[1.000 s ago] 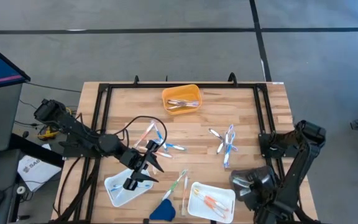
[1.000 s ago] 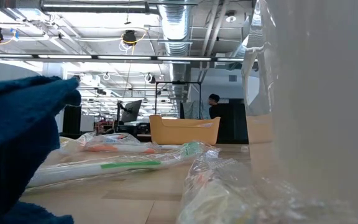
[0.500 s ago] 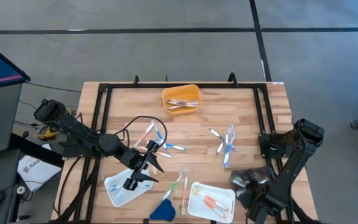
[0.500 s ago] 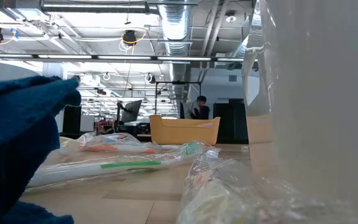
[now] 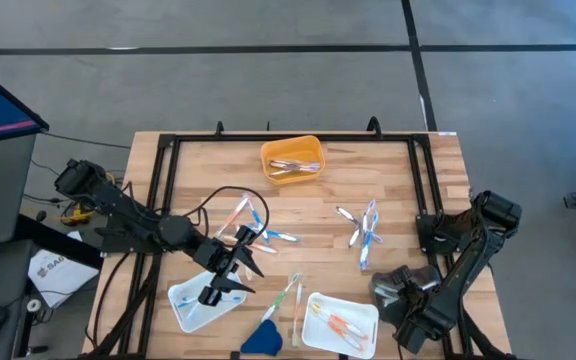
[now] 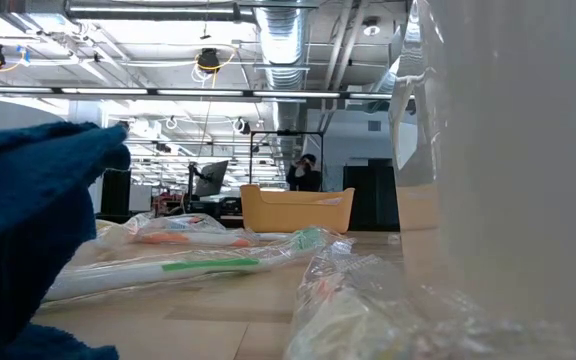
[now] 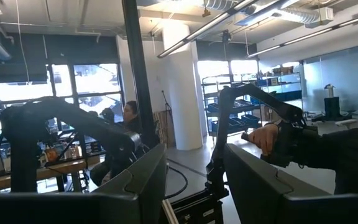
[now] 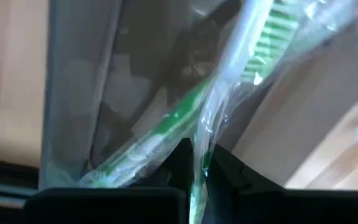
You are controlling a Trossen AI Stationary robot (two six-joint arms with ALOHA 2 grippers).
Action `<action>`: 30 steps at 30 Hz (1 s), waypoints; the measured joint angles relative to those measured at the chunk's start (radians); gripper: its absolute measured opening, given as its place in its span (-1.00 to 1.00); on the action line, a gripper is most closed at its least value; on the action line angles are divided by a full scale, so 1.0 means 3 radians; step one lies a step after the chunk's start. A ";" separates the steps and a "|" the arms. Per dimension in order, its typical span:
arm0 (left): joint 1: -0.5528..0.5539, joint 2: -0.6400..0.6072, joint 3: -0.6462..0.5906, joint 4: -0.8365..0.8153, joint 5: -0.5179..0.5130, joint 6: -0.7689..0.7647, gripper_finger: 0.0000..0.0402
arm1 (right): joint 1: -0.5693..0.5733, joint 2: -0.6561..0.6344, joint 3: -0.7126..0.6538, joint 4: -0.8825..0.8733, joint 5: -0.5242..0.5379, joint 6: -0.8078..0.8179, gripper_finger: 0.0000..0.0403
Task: Pick & Place Toothbrushes
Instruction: Put the green toothbrush into the black bin
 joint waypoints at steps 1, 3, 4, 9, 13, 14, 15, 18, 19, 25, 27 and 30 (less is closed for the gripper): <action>0.0000 0.0000 0.0000 -0.0001 0.0000 -0.0001 -0.23 | -0.0006 0.0000 -0.0030 0.0038 -0.0006 -0.0001 -0.91; 0.0000 0.0000 0.0000 0.0000 0.0001 -0.0001 -0.23 | -0.0029 0.0000 -0.0073 0.0112 -0.0063 -0.0001 -0.92; 0.0000 0.0000 0.0000 -0.0001 0.0001 -0.0001 -0.23 | -0.0045 0.0000 -0.0084 0.0145 -0.0075 -0.0001 -0.92; 0.0000 0.0000 0.0000 0.0000 0.0001 0.0000 -0.23 | -0.0083 0.0000 -0.0182 0.0457 -0.0112 -0.0002 -0.91; 0.0000 0.0000 0.0000 -0.0001 0.0000 -0.0001 -0.23 | -0.0087 0.0000 -0.0338 0.0672 -0.0111 -0.0001 -0.90; 0.0000 0.0000 0.0000 -0.0001 0.0000 -0.0001 -0.23 | -0.0087 -0.0001 -0.0374 0.0716 -0.0134 0.0000 -0.91; 0.0000 0.0000 0.0000 -0.0001 0.0001 -0.0001 -0.23 | -0.0091 0.0000 -0.0417 0.0770 -0.0161 0.0000 -0.92; 0.0000 0.0000 0.0000 -0.0001 0.0001 -0.0001 -0.23 | -0.0090 0.0000 -0.0516 0.0887 -0.0208 0.0003 -0.92; 0.0000 0.0000 0.0000 -0.0001 0.0001 -0.0001 -0.23 | -0.0091 -0.0001 -0.0533 0.0916 -0.0220 0.0003 -0.91; 0.0000 0.0000 -0.0001 -0.0003 0.0000 -0.0001 -0.23 | -0.0115 -0.0004 -0.0546 0.0939 -0.0240 0.0100 -0.87; 0.0000 0.0000 -0.0001 -0.0003 0.0000 -0.0001 -0.23 | -0.0126 -0.0004 -0.0546 0.0941 -0.0237 0.0240 -0.85; 0.0000 -0.0001 0.0000 -0.0003 0.0000 -0.0001 -0.23 | -0.0141 -0.0004 -0.0547 0.0943 -0.0238 0.0431 -0.81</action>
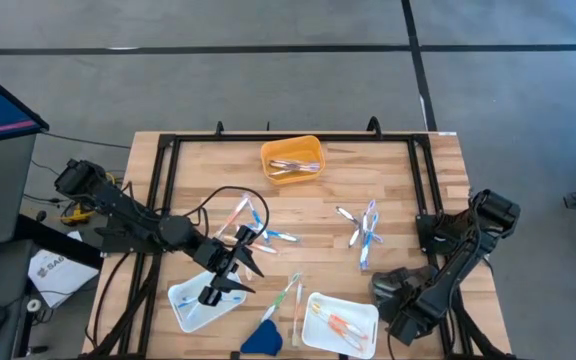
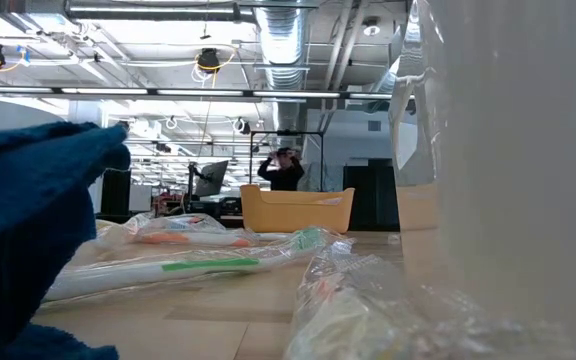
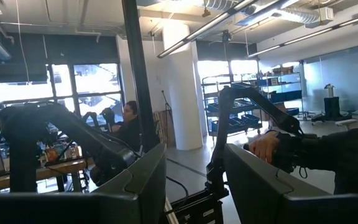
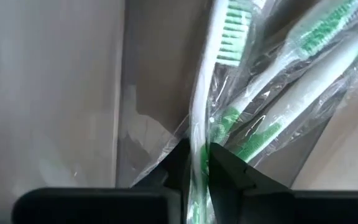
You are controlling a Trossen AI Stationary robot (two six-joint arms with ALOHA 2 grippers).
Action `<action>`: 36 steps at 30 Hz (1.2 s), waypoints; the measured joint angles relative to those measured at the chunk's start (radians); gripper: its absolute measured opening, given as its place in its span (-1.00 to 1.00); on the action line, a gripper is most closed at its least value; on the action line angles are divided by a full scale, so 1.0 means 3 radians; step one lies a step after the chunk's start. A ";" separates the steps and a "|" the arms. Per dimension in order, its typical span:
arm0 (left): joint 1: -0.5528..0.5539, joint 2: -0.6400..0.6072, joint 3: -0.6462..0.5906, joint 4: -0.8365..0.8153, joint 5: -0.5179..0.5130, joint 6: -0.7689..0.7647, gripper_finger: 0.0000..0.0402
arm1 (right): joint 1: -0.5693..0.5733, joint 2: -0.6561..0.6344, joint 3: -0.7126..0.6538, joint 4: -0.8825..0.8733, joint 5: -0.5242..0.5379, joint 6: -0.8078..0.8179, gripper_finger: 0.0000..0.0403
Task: Pick & Place Toothbrushes
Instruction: Put the green toothbrush into the black bin
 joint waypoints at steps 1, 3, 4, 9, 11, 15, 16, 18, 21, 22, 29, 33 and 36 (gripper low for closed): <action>0.0000 0.0000 0.0000 0.0000 0.0001 0.0000 -0.23 | -0.0009 0.0001 -0.0001 0.0001 0.0000 0.0037 -0.79; 0.0000 0.0000 -0.0001 0.0000 0.0000 0.0000 -0.23 | -0.0005 0.0001 -0.0002 0.0005 -0.0003 0.0072 -0.76; 0.0000 0.0000 0.0000 0.0000 0.0000 0.0000 -0.23 | -0.0006 0.0001 -0.0003 0.0012 -0.0001 0.0088 -0.75; 0.0000 0.0000 -0.0001 -0.0001 0.0000 0.0000 -0.23 | -0.0006 0.0003 -0.0004 0.0018 0.0001 0.0106 -0.74; 0.0000 0.0000 -0.0001 -0.0001 0.0000 0.0001 -0.23 | -0.0009 0.0003 -0.0004 0.0018 0.0002 0.0106 -0.74; 0.0000 0.0000 -0.0001 -0.0001 0.0000 0.0000 -0.23 | -0.0009 0.0003 -0.0004 0.0020 0.0003 0.0105 -0.73; 0.0000 0.0000 -0.0001 -0.0001 0.0001 0.0000 -0.23 | -0.0009 0.0004 -0.0004 0.0020 0.0004 0.0104 -0.73; 0.0000 0.0000 -0.0001 -0.0001 0.0000 0.0000 -0.23 | -0.0009 0.0004 -0.0004 0.0020 0.0004 0.0104 -0.73; 0.0000 0.0000 -0.0001 -0.0002 0.0000 0.0000 -0.23 | -0.0009 0.0004 -0.0004 0.0022 0.0004 0.0093 -0.73; 0.0000 0.0000 -0.0001 -0.0001 0.0000 0.0001 -0.23 | -0.0009 0.0004 -0.0004 0.0022 0.0004 0.0040 -0.73; 0.0000 0.0000 -0.0001 -0.0004 0.0000 0.0000 -0.23 | -0.0010 0.0004 -0.0004 0.0027 0.0005 -0.0339 -0.73; 0.0000 0.0000 -0.0001 -0.0009 0.0000 0.0001 -0.23 | -0.0014 0.0004 -0.0004 0.0028 0.0041 -0.0343 -0.73; 0.0000 0.0000 -0.0001 -0.0014 0.0000 0.0001 -0.23 | -0.0014 0.0004 -0.0004 0.0031 0.0072 -0.0314 -0.73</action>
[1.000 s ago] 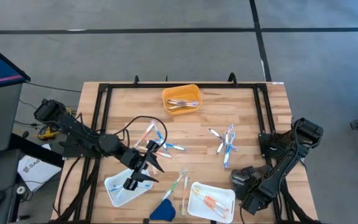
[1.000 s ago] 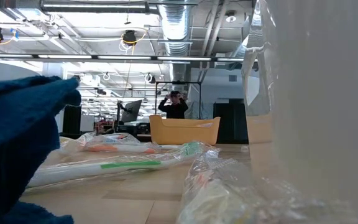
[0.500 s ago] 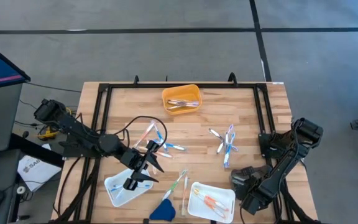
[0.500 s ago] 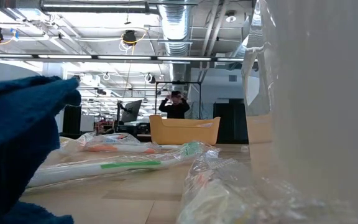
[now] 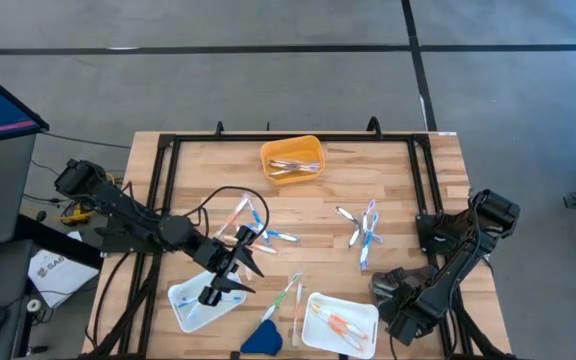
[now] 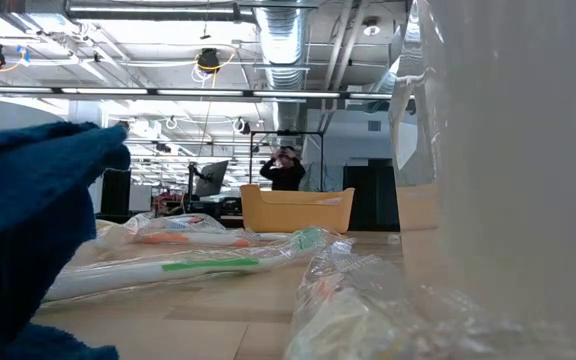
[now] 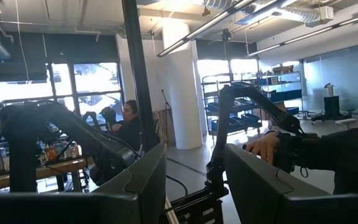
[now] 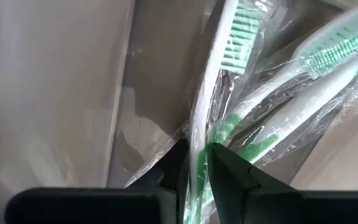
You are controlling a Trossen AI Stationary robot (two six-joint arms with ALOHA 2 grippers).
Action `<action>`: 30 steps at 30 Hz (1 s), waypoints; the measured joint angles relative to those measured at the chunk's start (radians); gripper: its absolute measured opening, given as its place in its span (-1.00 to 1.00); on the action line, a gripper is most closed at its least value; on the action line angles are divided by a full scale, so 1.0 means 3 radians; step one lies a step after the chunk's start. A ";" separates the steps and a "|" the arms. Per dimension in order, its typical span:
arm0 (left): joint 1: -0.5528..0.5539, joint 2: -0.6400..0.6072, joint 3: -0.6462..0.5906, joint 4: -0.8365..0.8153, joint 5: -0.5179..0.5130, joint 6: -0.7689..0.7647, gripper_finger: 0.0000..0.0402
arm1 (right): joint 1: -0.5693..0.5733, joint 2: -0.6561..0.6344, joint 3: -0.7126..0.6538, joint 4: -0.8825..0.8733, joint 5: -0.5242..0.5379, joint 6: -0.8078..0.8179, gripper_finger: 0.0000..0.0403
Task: Pick & Place Toothbrushes
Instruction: Put the green toothbrush into the black bin
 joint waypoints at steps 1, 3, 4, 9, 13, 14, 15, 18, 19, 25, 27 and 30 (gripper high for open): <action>0.0000 0.0000 0.0000 0.0000 0.0000 0.0000 -0.23 | 0.0000 0.0000 0.0000 0.0000 0.0001 0.0010 -0.73; 0.0000 0.0000 0.0000 0.0000 0.0000 0.0000 -0.23 | 0.0000 0.0000 0.0000 0.0001 0.0003 0.0057 -0.73; 0.0000 0.0000 0.0000 0.0000 0.0000 0.0000 -0.23 | 0.0000 0.0000 0.0000 0.0001 0.0008 0.0101 -0.73; -0.0001 0.0000 0.0000 0.0000 0.0000 0.0000 -0.23 | 0.0003 0.0000 0.0004 0.0010 0.0104 0.0358 -0.73; 0.0000 0.0000 0.0000 -0.0005 0.0000 0.0000 -0.23 | 0.0003 -0.0001 0.0006 0.0017 0.0192 0.0461 -0.69; 0.0000 0.0000 0.0000 -0.0009 0.0000 0.0000 -0.23 | 0.0003 -0.0001 0.0006 0.0019 0.0212 0.0466 -0.67; 0.0000 0.0000 0.0000 -0.0010 0.0000 0.0000 -0.23 | 0.0003 -0.0002 0.0006 0.0020 0.0236 0.0468 -0.65; 0.0000 0.0000 0.0000 -0.0010 0.0000 0.0000 -0.23 | 0.0003 -0.0003 0.0008 0.0012 0.0257 0.0463 -0.57; -0.0001 0.0000 0.0000 -0.0010 0.0000 0.0000 -0.23 | 0.0003 -0.0003 0.0008 0.0011 0.0258 0.0456 -0.54; 0.0000 0.0000 0.0000 -0.0011 0.0000 0.0000 -0.23 | 0.0011 -0.0003 0.0008 0.0012 0.0270 0.0429 -0.34; 0.0000 0.0000 0.0000 -0.0013 0.0000 0.0000 -0.23 | 0.0011 -0.0003 0.0008 0.0014 0.0270 0.0426 -0.28; 0.0000 0.0000 0.0000 -0.0013 0.0000 0.0000 -0.23 | 0.0011 -0.0003 0.0008 0.0011 0.0270 0.0421 -0.20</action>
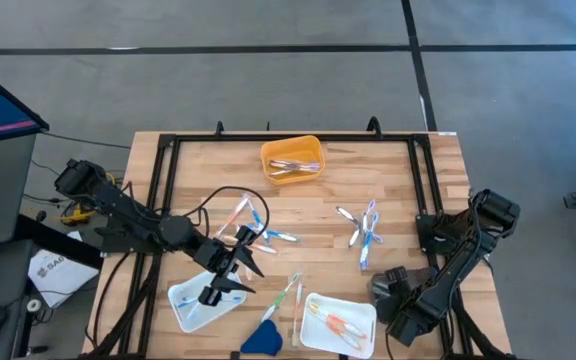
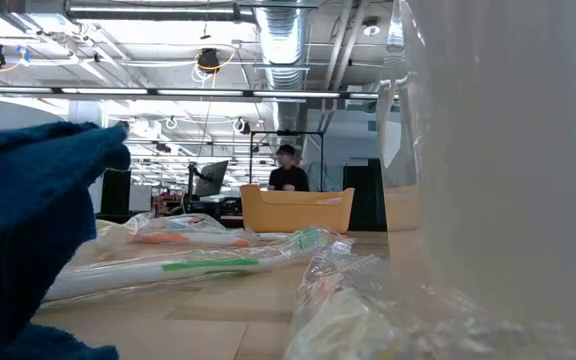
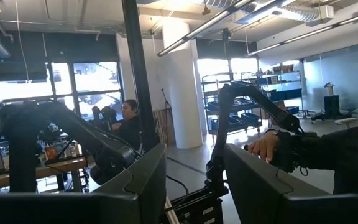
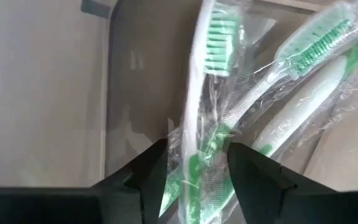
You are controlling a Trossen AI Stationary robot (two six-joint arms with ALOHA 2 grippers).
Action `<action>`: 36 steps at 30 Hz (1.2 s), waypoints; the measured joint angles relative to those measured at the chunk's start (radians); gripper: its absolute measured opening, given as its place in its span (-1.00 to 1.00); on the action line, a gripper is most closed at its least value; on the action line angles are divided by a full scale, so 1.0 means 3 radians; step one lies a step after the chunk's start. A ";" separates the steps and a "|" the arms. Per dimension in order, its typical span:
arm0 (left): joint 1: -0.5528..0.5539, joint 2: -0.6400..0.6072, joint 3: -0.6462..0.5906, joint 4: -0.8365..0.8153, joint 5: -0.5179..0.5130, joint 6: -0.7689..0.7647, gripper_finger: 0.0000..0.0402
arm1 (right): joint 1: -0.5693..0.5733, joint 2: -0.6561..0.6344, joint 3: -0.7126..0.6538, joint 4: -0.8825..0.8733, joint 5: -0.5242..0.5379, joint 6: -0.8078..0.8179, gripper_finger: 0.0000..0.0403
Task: Pick & Place Toothbrushes
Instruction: Put the green toothbrush into the black bin
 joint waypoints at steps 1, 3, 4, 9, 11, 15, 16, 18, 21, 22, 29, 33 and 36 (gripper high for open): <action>0.0000 0.0000 0.0000 0.0000 0.0000 0.0000 -0.23 | 0.0000 0.0000 0.0000 -0.0002 0.0000 -0.0001 -0.18; -0.0001 0.0000 0.0000 -0.0001 -0.0001 0.0000 -0.23 | 0.0000 0.0000 -0.0001 -0.0005 0.0000 -0.0003 -0.15; 0.0000 0.0000 0.0000 -0.0001 0.0000 0.0000 -0.23 | 0.0000 0.0000 -0.0001 -0.0008 0.0000 -0.0003 -0.14; 0.0000 0.0000 0.0000 -0.0001 -0.0001 0.0005 -0.23 | 0.0000 0.0000 -0.0001 -0.0030 -0.0004 0.0020 -0.10; 0.0000 0.0000 0.0000 -0.0001 -0.0001 0.0008 -0.23 | -0.0004 0.0000 -0.0001 -0.0039 -0.0006 0.0045 -0.09; 0.0000 0.0000 0.0000 -0.0003 -0.0001 0.0010 -0.23 | -0.0009 0.0000 -0.0001 -0.0043 -0.0014 0.0093 -0.10; 0.0000 0.0000 0.0000 -0.0004 -0.0001 0.0010 -0.23 | -0.0009 0.0000 -0.0001 -0.0046 -0.0014 0.0125 -0.10; 0.0000 0.0000 0.0000 -0.0007 -0.0001 0.0010 -0.23 | -0.0017 0.0001 -0.0002 -0.0055 -0.0016 0.0214 -0.10; 0.0000 0.0000 0.0000 -0.0011 -0.0001 0.0010 -0.23 | -0.0036 0.0001 -0.0003 -0.0068 -0.0024 0.0287 -0.06; 0.0000 0.0000 0.0000 -0.0011 -0.0001 0.0010 -0.23 | -0.0041 0.0001 -0.0003 -0.0070 -0.0029 0.0286 -0.04; 0.0000 0.0000 0.0000 -0.0013 -0.0001 0.0010 -0.23 | -0.0062 0.0015 0.0051 -0.0070 -0.0050 0.0346 -0.03; 0.0000 0.0000 0.0000 -0.0013 -0.0002 0.0010 -0.23 | -0.0075 0.0018 0.0137 -0.0060 -0.0040 0.0299 -0.10; 0.0000 0.0000 0.0000 -0.0015 -0.0002 0.0010 -0.23 | -0.0074 0.0015 0.0169 -0.0061 -0.0044 0.0244 -0.18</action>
